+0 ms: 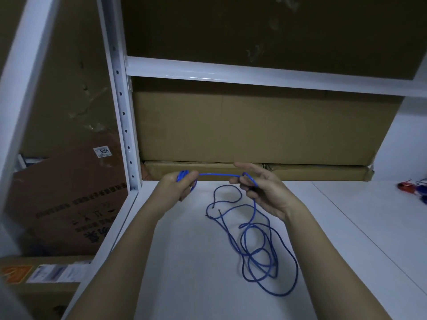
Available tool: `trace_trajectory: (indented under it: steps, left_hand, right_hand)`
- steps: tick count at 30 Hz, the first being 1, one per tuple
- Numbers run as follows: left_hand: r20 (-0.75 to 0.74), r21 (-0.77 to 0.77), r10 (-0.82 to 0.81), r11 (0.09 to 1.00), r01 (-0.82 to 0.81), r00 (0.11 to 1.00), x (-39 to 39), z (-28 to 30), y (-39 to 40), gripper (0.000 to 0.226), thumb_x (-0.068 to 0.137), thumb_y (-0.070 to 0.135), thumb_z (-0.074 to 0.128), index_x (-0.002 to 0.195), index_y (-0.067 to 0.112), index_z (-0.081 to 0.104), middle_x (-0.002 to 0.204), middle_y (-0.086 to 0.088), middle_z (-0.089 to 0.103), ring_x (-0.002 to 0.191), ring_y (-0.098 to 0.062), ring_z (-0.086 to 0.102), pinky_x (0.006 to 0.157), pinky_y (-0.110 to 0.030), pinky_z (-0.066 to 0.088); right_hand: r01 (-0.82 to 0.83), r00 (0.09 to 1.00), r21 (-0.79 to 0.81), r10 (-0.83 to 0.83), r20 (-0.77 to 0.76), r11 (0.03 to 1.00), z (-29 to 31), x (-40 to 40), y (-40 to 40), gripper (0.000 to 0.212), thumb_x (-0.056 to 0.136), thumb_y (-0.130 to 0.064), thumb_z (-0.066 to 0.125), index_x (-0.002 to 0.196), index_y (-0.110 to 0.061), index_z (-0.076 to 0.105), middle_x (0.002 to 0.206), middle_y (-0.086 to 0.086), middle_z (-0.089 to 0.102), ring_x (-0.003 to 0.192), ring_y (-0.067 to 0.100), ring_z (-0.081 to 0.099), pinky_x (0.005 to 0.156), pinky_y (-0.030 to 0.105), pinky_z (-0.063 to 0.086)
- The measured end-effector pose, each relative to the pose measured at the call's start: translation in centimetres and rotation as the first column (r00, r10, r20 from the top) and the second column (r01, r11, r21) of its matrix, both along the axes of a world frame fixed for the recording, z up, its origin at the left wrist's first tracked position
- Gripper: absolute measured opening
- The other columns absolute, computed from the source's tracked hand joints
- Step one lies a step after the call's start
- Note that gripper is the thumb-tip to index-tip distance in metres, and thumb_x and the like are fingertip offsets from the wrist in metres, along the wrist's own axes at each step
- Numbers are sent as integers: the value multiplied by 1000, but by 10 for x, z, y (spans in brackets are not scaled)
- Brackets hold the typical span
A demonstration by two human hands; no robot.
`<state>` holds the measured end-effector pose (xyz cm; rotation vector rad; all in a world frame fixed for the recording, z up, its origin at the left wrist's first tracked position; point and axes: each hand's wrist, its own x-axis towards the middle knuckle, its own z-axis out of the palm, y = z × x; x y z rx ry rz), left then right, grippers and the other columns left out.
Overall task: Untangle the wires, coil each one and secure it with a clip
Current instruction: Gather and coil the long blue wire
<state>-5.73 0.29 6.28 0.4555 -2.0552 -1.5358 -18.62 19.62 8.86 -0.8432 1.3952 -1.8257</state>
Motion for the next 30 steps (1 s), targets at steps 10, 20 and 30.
trace_trajectory:
  steps: [10, 20, 30]
  left_hand:
    - [-194, 105, 469, 883, -457, 862, -2, 17, -5, 44, 92, 38, 60, 65, 11, 39, 59, -8, 39, 53, -17, 37, 54, -27, 31]
    - [-182, 82, 494, 869, -487, 850, -4, 20, -6, 42, 93, 45, 56, 73, 9, 47, 67, -13, 43, 63, -21, 42, 58, -30, 32]
    - [-228, -74, 341, 928, -365, 912, -15, 42, 26, 47, 97, 34, 53, 60, 11, 36, 52, -1, 34, 38, -5, 33, 42, -13, 28]
  right_hand:
    - [326, 946, 29, -325, -9, 945, -7, -24, -5, 17, 92, 1, 49, 88, -10, 62, 66, 3, 52, 54, 7, 40, 45, 15, 26]
    - [693, 480, 26, -434, -762, 721, -27, -23, 0, 25, 93, -1, 48, 104, -7, 69, 84, 3, 64, 80, 19, 55, 64, 21, 36]
    - [625, 390, 33, -275, -879, 780, -2, 8, -27, 66, 96, -23, 50, 152, -14, 17, 147, 5, 35, 136, 22, 23, 105, 25, 18]
